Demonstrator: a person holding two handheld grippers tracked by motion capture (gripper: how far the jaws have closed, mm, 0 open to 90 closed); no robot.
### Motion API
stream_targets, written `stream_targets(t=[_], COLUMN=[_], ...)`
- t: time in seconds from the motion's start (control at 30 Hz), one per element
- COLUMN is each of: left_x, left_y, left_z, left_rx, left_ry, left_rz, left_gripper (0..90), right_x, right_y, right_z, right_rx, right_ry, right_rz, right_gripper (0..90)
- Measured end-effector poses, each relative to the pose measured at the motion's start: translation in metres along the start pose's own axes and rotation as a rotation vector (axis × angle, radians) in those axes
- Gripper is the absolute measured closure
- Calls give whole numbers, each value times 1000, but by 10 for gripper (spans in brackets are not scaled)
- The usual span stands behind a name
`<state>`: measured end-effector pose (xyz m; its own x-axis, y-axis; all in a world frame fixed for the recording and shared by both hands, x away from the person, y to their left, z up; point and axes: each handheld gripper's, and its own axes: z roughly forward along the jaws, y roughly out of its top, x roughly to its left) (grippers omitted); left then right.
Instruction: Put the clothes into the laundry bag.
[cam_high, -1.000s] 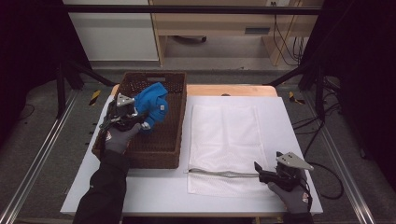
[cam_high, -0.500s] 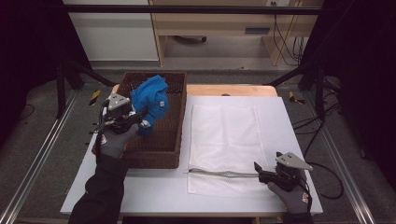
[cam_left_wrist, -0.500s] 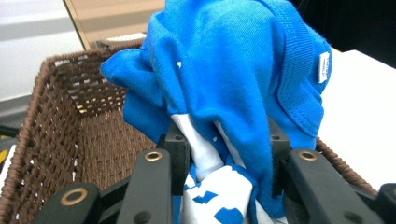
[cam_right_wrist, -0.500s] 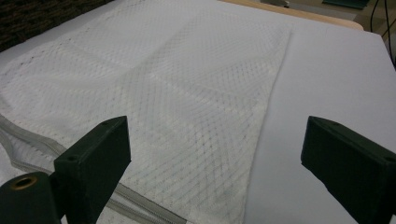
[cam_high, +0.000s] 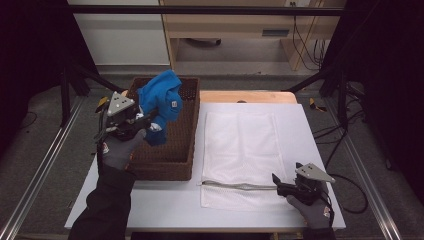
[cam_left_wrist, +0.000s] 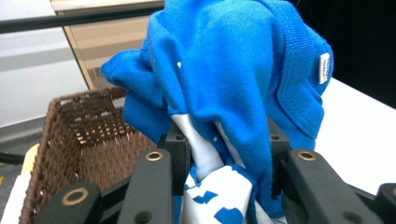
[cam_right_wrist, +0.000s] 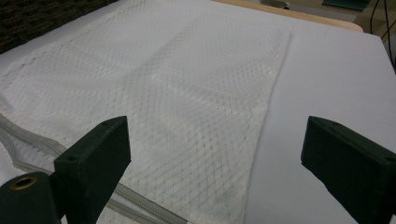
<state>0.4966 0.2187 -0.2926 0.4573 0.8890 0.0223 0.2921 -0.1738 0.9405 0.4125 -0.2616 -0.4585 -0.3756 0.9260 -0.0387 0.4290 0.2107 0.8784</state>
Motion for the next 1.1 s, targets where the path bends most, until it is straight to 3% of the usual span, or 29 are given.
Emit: stream_targets(t=[0.2,0.57,1.1], left_x=[-6,-23,-52], left_y=[17,34,55], left_z=[-10,-27,-42], left_rx=[-37,-89,-123], left_ry=[-16,-59,-122], left_rz=[4,28,69], left_gripper=[646,646,646], right_x=[-1,-1,-1], right_y=[0,0,0], right_z=[0,-1,-1], right_rx=[-4,-6,-9], right_ry=[-3,-1,-3], right_rz=[-4,-2,-11], right_gripper=[86,86,84])
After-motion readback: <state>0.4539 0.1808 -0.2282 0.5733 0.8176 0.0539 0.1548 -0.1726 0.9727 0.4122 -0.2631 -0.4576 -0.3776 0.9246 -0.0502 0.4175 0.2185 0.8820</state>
